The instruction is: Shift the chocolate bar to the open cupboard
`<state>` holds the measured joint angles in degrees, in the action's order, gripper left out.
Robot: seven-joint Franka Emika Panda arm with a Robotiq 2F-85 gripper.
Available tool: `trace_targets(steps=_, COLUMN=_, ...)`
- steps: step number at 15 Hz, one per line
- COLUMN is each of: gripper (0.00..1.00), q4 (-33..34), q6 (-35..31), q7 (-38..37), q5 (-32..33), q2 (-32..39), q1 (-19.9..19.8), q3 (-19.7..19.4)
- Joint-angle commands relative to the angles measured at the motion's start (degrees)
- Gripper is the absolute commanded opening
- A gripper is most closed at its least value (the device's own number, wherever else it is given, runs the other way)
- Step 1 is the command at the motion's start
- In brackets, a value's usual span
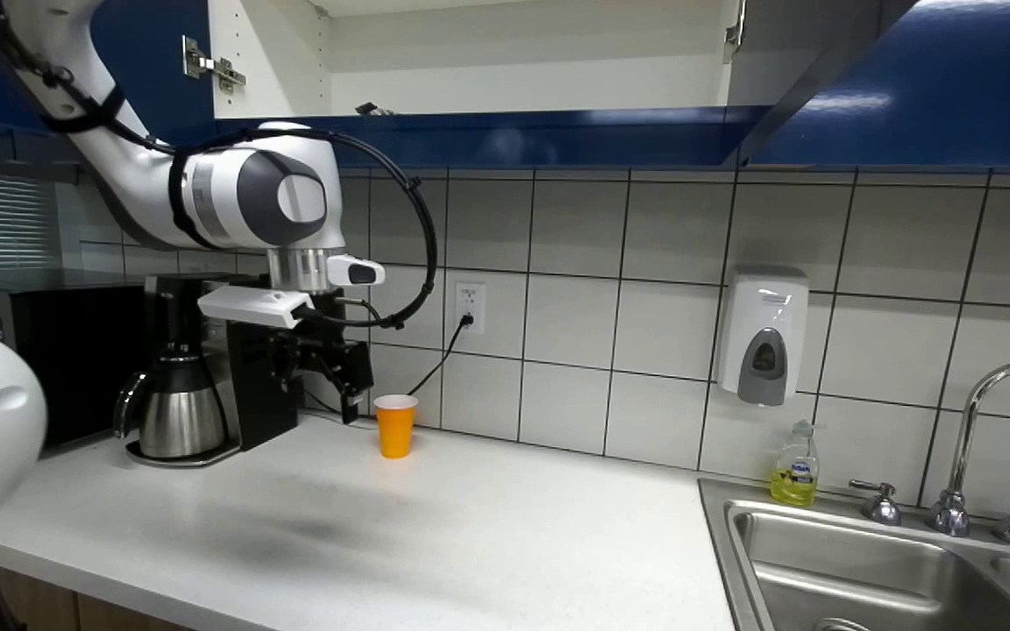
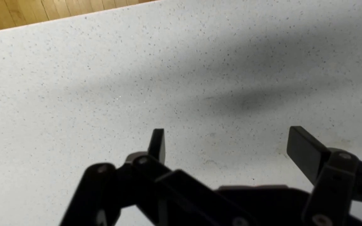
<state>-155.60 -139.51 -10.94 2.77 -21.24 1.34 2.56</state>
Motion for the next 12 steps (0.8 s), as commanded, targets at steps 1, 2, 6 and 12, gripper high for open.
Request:
trace_targets(steps=1, gripper=1.0, q4=-0.1, q6=-0.1, q7=0.2, q5=0.0, q2=0.6, q1=-0.6, q3=0.6)
trace_targets(steps=2, gripper=1.0, q4=-0.1, q6=-0.2, q7=0.2, q5=0.1, q2=1.2, q1=-0.7, q3=0.6)
trace_targets(steps=6, gripper=1.0, q4=-0.1, q6=-0.4, q7=0.2, q5=0.2, q2=1.5, q1=-0.7, q3=0.6)
trace_targets(steps=12, gripper=1.0, q4=-0.1, q6=-0.5, q7=0.2, q5=0.2, q2=1.5, q1=-0.7, q3=0.7)
